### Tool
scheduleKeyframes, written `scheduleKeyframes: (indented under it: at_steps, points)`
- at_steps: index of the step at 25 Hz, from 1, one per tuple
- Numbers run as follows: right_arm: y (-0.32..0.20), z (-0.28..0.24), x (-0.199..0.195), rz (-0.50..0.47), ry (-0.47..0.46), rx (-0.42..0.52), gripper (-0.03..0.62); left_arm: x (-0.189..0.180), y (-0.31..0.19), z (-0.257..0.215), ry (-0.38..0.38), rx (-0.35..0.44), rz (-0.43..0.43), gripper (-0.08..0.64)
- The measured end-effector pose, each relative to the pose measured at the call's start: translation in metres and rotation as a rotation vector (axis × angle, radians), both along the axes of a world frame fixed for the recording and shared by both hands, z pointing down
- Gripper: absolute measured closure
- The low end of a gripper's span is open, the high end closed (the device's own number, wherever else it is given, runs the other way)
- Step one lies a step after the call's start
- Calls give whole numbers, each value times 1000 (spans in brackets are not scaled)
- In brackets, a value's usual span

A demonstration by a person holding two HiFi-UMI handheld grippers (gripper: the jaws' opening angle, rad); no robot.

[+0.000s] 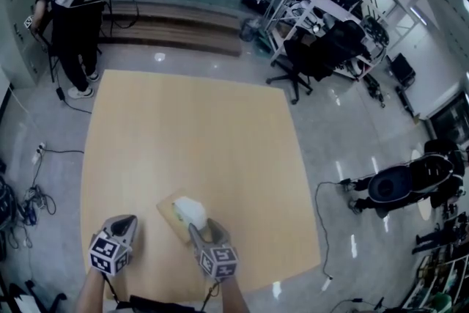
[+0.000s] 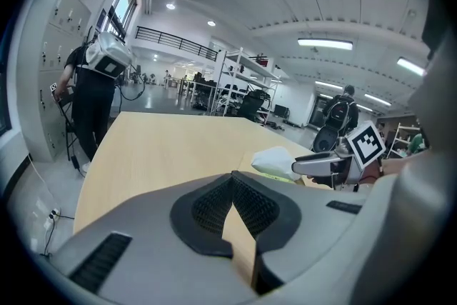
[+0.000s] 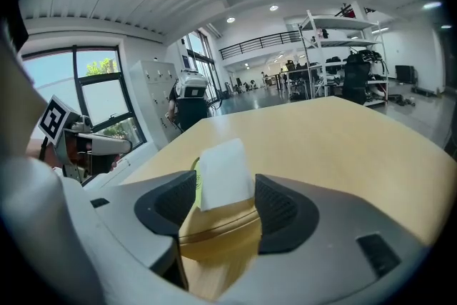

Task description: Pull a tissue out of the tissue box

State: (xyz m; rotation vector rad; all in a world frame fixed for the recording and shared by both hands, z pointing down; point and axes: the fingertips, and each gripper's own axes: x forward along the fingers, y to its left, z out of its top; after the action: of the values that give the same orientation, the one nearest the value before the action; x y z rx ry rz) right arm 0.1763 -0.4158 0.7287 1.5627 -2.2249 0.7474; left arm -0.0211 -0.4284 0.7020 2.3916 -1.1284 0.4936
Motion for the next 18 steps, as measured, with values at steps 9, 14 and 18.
scheduleKeyframes:
  at_steps: [9, 14, 18]
  points:
    - [2, 0, 0, -24, 44, 8, 406, 4, 1, -1, 2, 3, 5, 552]
    - [1, -3, 4, -20, 54, 9, 450, 4, 0, -2, -4, 2, -4, 552]
    - [2, -3, -1, -21, 62, 14, 483, 2, 1, -2, 0, -2, -2, 552]
